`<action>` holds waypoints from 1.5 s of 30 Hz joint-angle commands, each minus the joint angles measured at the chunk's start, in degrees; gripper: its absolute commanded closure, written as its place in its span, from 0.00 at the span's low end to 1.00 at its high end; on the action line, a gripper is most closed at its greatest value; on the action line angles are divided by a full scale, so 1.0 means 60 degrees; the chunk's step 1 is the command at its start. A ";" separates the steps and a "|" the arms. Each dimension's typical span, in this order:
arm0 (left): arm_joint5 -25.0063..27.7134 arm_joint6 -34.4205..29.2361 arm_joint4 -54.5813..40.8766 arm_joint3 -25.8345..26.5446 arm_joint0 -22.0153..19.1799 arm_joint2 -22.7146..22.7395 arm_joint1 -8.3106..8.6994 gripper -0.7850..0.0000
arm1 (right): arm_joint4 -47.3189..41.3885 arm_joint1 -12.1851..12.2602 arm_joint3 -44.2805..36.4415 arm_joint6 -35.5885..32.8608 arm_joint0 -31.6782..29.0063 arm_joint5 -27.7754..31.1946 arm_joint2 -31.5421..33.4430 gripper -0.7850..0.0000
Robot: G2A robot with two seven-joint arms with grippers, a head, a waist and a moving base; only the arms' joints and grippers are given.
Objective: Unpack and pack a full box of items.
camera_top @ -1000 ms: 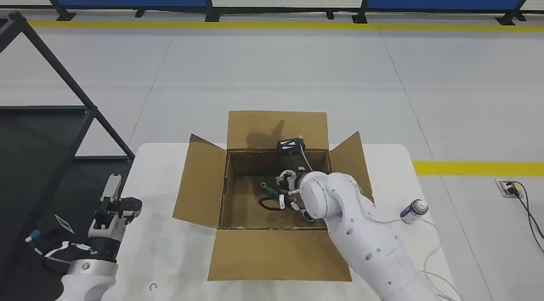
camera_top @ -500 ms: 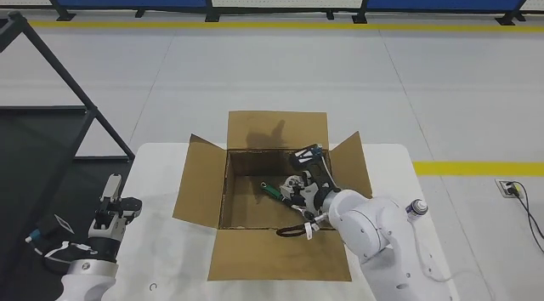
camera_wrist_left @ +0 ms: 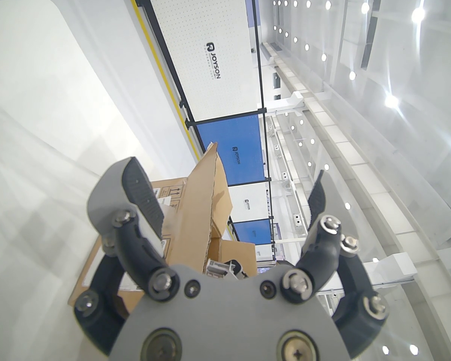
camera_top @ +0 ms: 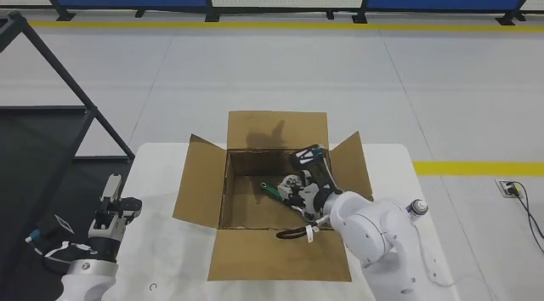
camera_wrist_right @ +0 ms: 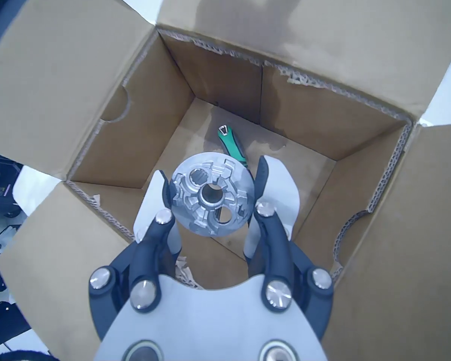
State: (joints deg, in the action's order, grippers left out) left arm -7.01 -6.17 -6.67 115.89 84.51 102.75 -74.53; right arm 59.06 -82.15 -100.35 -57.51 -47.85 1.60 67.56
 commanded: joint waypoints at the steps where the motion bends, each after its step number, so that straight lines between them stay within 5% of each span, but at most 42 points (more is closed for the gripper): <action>1: 0.0000 0.0000 0.0000 0.0000 0.0000 0.0000 0.0000 0.00 | 0.0000 0.0055 -0.0683 -0.0133 -0.0174 0.0115 0.0193 1.00; 8: 0.0000 0.0000 0.0000 0.0000 0.0000 0.0000 0.0000 0.00 | -0.0365 0.0230 -0.3174 -0.0138 -0.1216 0.0289 0.1054 1.00; 17: 0.0000 0.0000 0.0000 0.0000 0.0000 0.0000 0.0000 0.00 | -0.1637 0.0465 -0.5660 0.0338 -0.3183 0.0291 0.3414 1.00; 26: 0.0000 0.0000 0.0000 0.0000 0.0000 0.0000 0.0000 0.00 | -0.2270 0.0596 -0.5717 0.1482 -0.4501 -0.0081 0.5598 1.00; 45: 0.0047 -0.0027 -0.0031 -0.0016 0.0023 0.0004 0.0002 0.00 | -0.1574 0.0742 -0.5280 0.1209 -0.4685 -0.0215 0.6098 1.00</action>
State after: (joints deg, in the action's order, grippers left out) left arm -6.88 -6.23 -6.78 115.84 84.60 102.74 -74.53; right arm 48.97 -77.85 -132.50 -49.35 -75.93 0.65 103.72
